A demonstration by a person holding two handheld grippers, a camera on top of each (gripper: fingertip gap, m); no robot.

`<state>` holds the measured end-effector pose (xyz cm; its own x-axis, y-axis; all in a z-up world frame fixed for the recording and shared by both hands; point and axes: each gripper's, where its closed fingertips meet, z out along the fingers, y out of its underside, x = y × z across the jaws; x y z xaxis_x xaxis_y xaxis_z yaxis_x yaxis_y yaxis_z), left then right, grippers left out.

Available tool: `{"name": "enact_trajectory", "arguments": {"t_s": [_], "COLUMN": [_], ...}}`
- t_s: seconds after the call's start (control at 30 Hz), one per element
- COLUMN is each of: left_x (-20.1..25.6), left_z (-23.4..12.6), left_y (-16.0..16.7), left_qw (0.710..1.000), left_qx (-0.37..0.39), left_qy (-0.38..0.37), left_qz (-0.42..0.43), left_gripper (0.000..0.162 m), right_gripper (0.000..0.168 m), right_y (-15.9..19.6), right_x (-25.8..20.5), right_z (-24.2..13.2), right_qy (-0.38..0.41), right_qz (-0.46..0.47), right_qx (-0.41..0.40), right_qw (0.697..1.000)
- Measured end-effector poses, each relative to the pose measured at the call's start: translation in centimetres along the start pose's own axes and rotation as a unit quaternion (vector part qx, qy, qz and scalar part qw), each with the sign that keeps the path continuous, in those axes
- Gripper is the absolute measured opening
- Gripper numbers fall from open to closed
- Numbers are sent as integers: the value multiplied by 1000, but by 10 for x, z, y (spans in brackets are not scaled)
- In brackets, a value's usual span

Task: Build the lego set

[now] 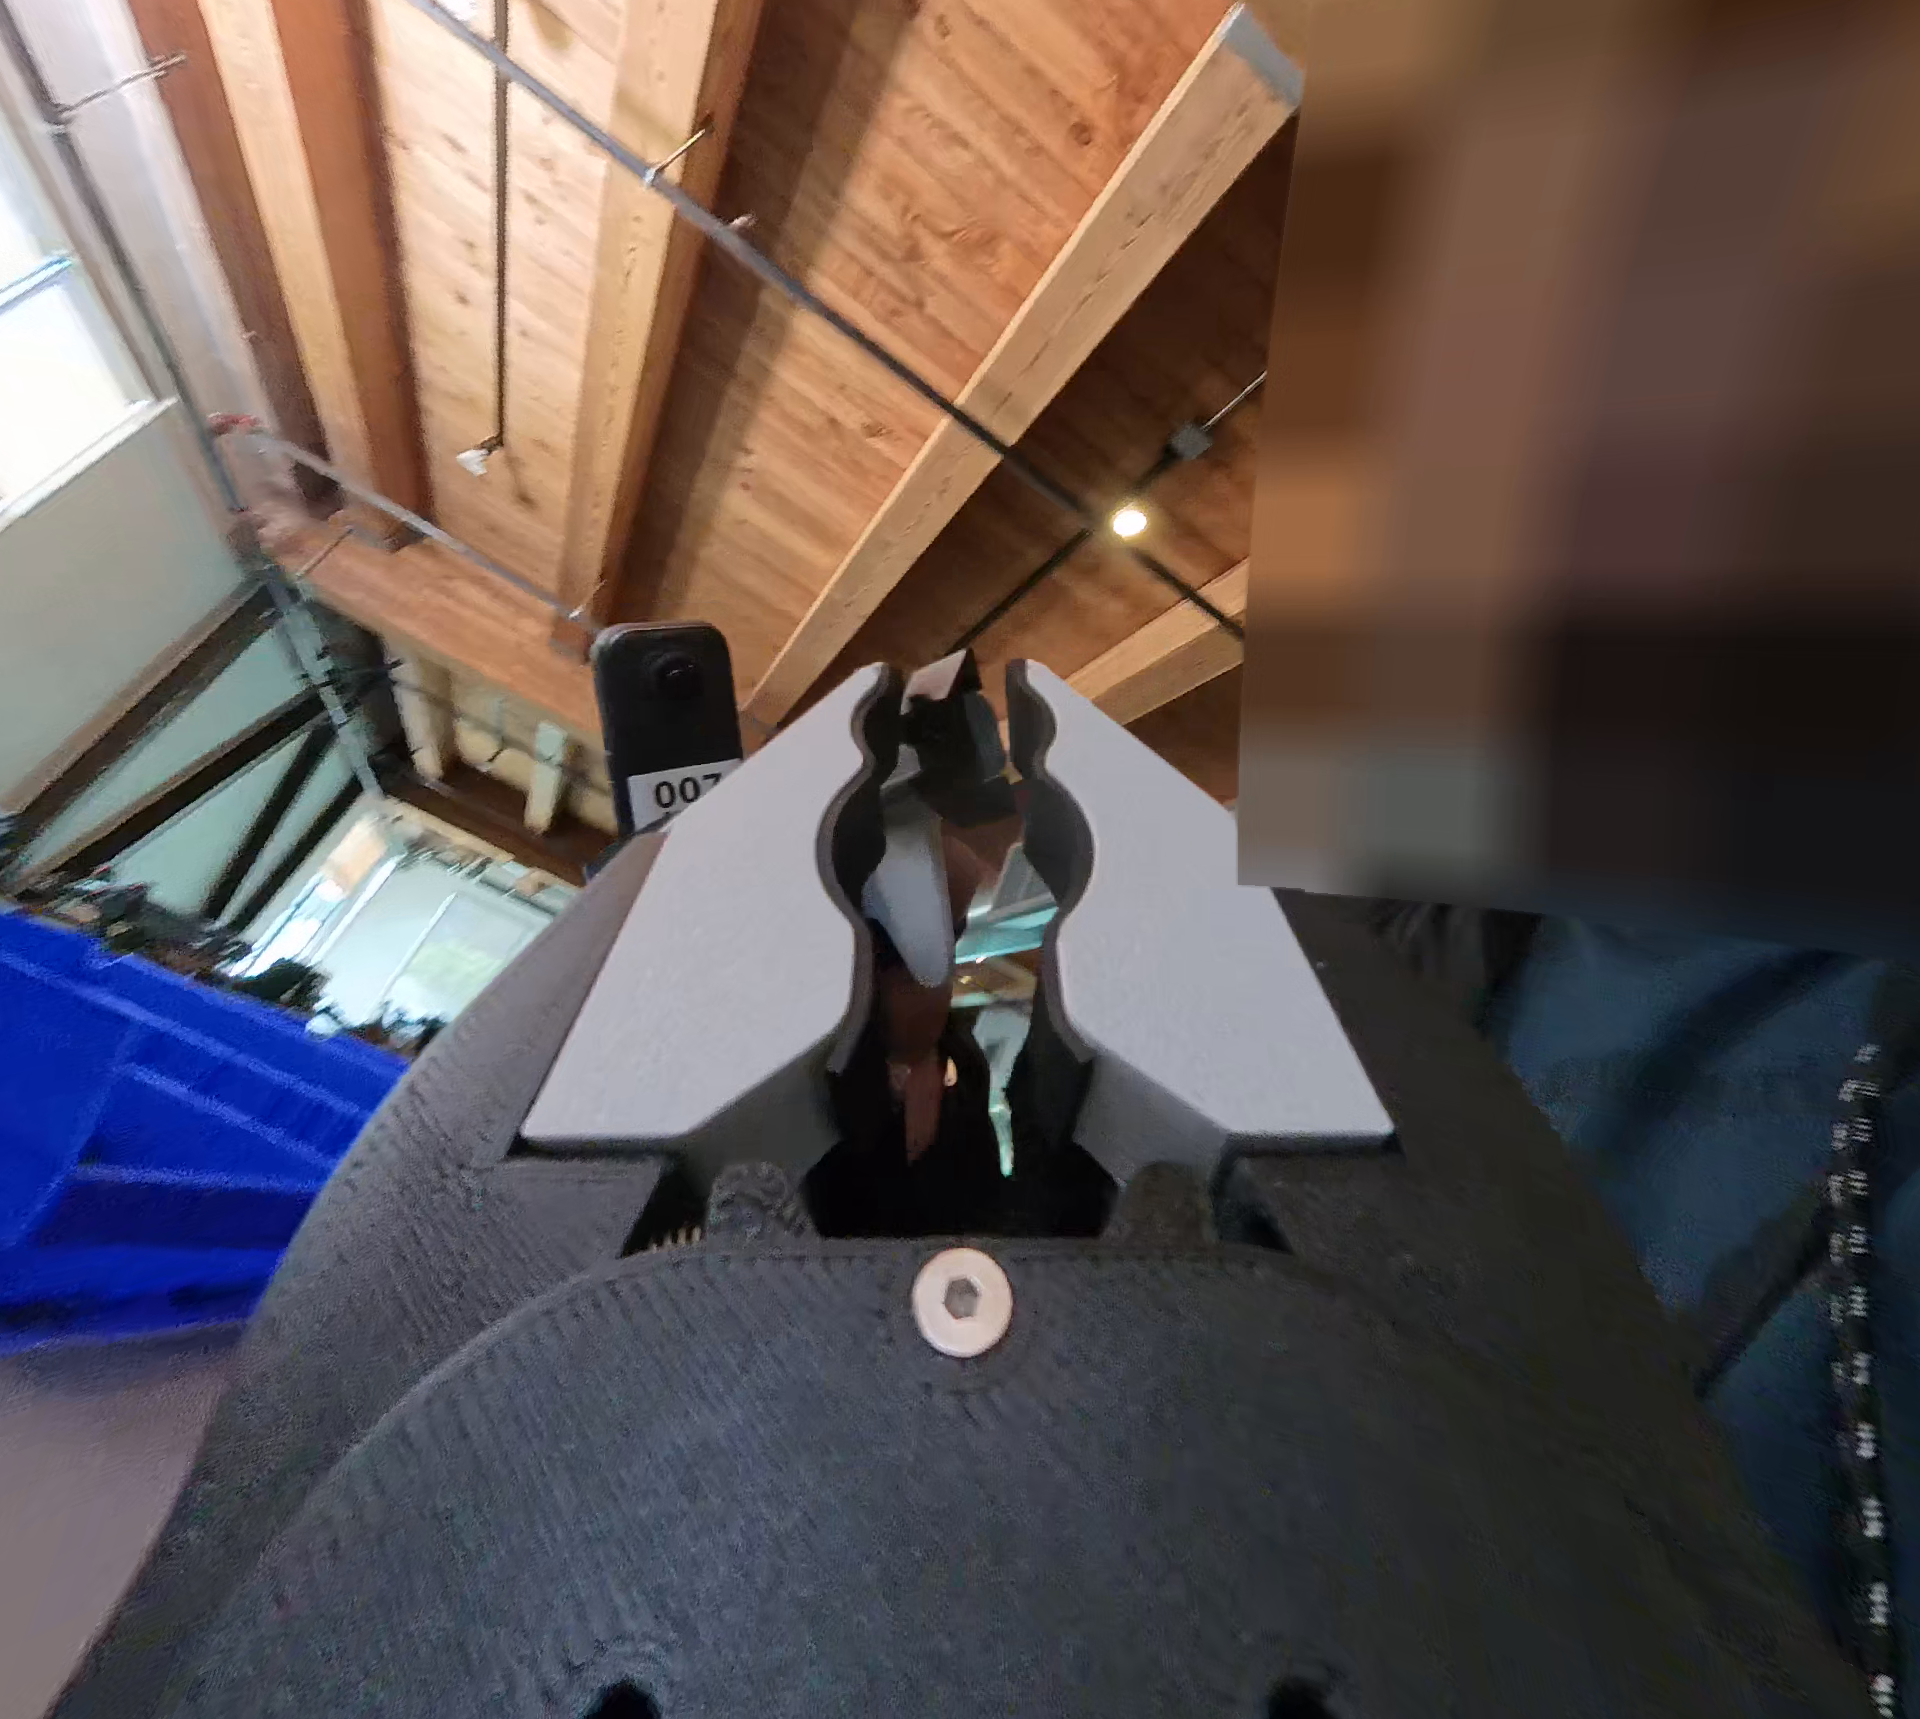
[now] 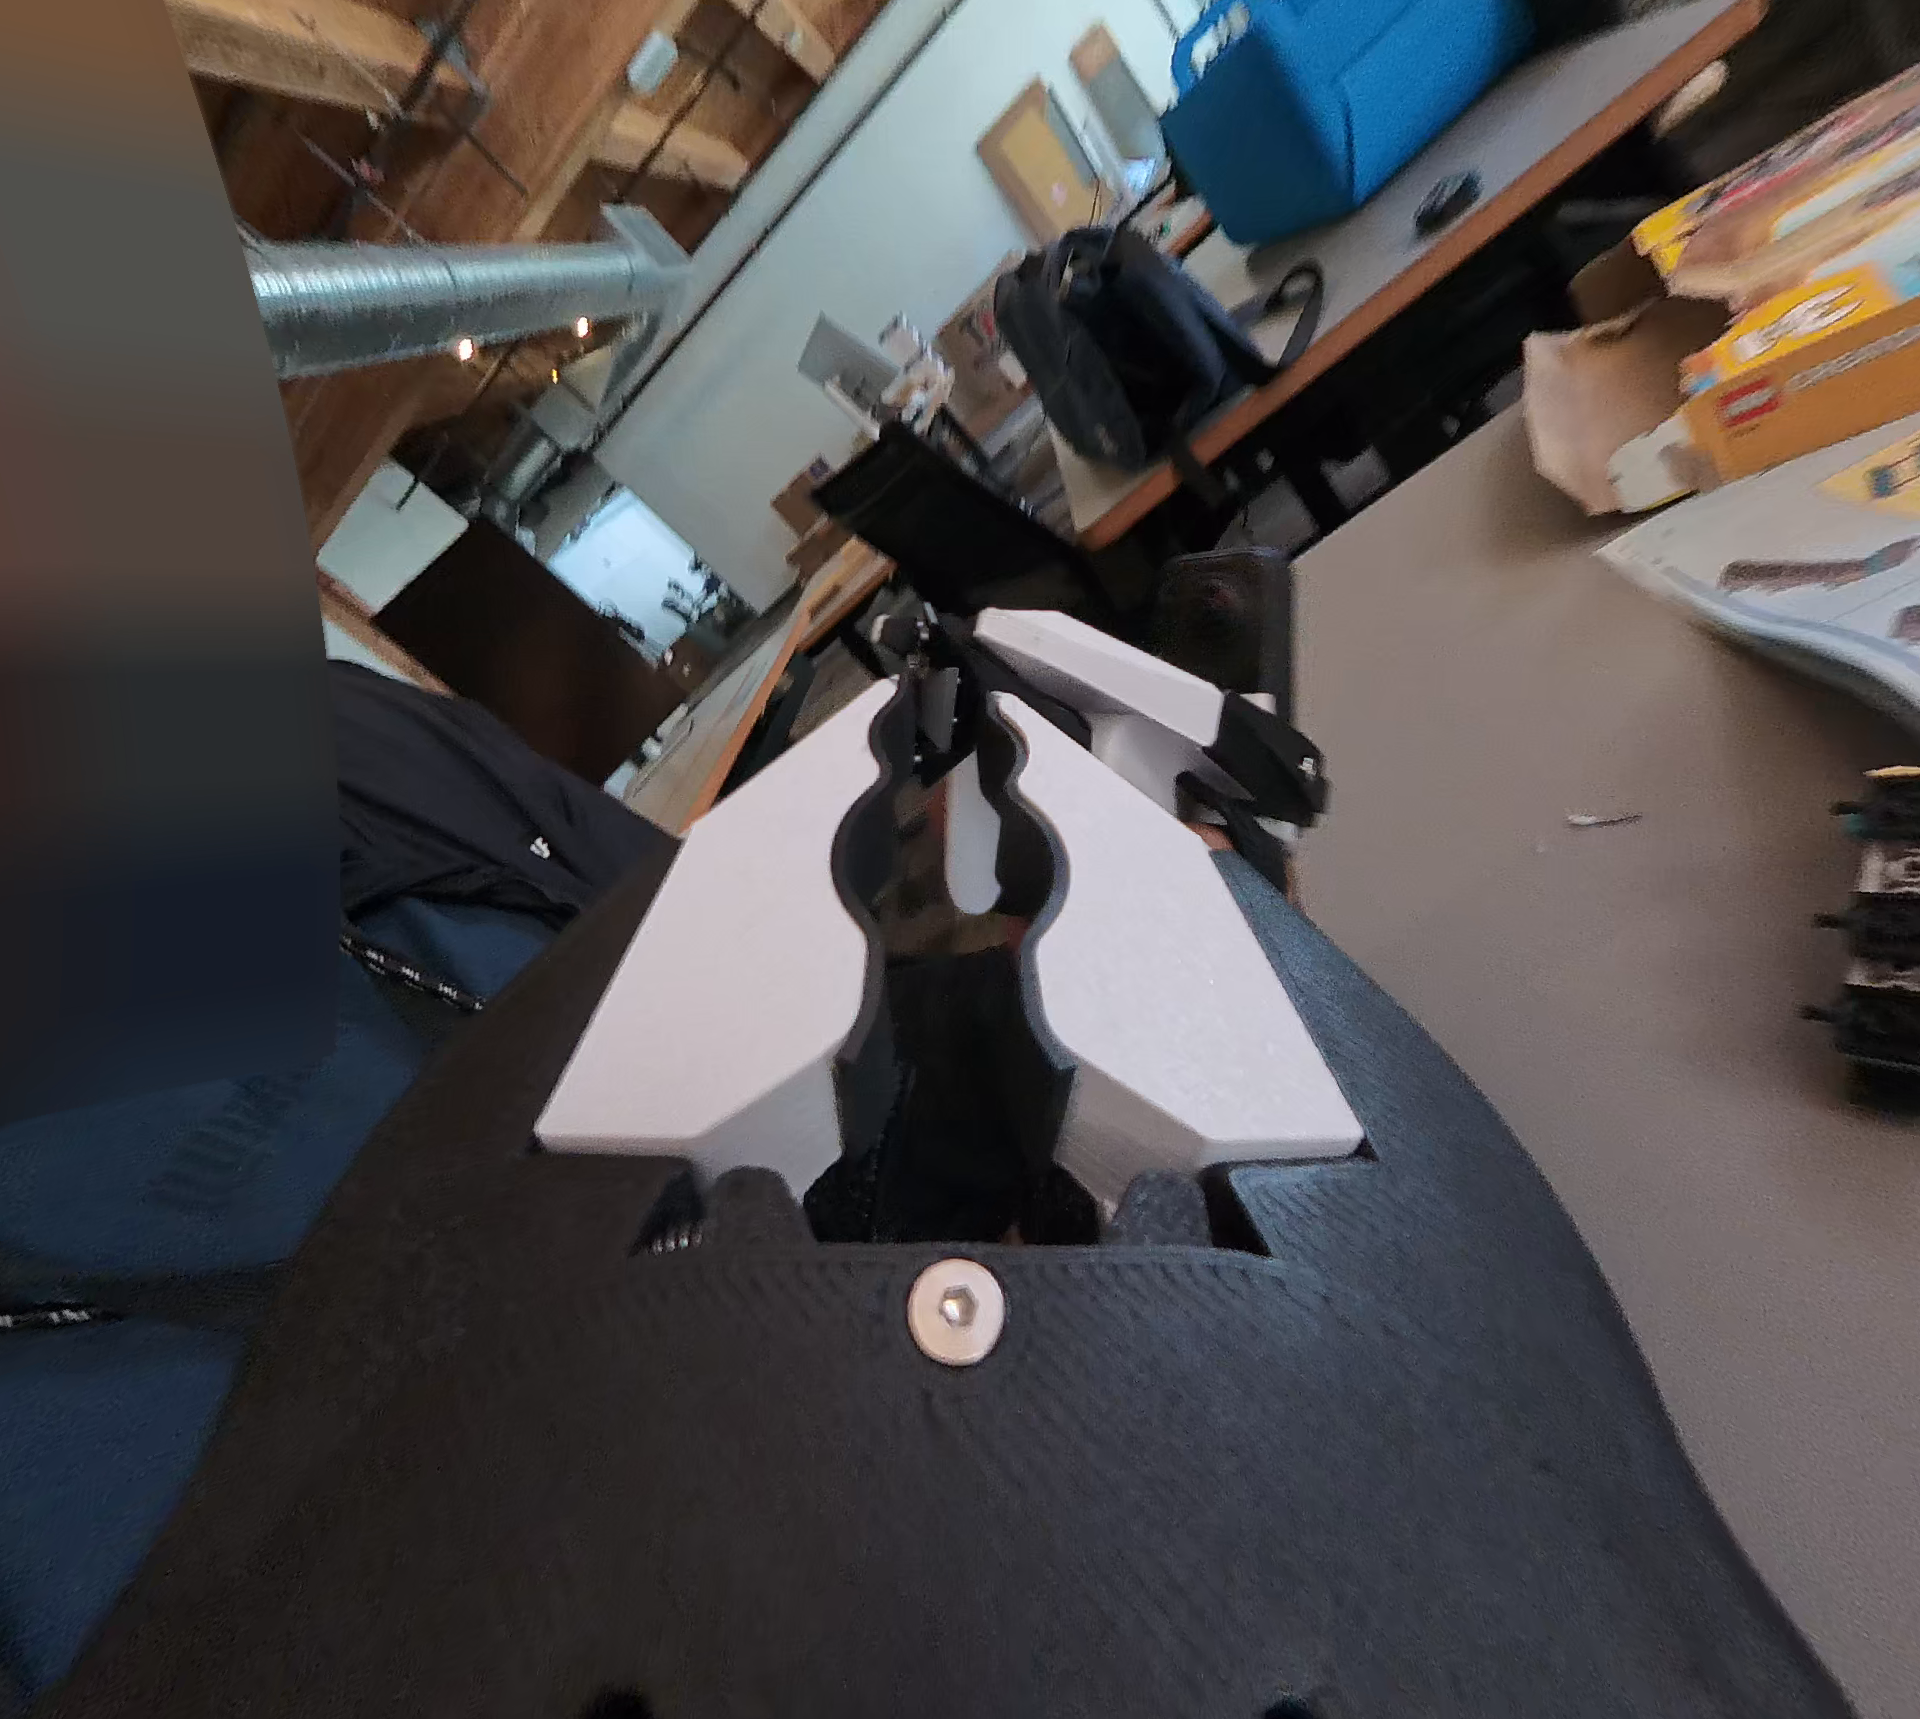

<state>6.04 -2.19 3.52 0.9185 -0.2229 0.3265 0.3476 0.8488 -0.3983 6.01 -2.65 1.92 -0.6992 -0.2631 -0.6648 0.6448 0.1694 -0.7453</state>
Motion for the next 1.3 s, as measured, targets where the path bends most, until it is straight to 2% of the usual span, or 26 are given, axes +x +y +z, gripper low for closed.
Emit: {"name": "enact_trajectory", "arguments": {"t_s": [0.2, 0.47, 0.67, 1.3], "left_x": [-16, -35, -35, -37], "left_z": [2, -1, 1, 3], "left_y": [7, 22, 26, 34], "left_qw": [993, 969, 965, 958], "left_qx": [-72, -160, -172, -187], "left_qy": [-81, -166, -173, -179], "left_qz": [40, 90, 100, 121], "left_gripper": [24, 19, 12, 11], "right_gripper": [9, 9, 9, 11], "right_y": [-10, -12, -11, -7], "right_x": [10, 16, 17, 16], "right_z": [-23, -37, -39, -44], "right_qy": [9, 28, 33, 32], "right_qz": [-12, -38, -52, -42], "right_qx": [53, 81, 84, 93], "right_qw": [998, 996, 995, 994]}}
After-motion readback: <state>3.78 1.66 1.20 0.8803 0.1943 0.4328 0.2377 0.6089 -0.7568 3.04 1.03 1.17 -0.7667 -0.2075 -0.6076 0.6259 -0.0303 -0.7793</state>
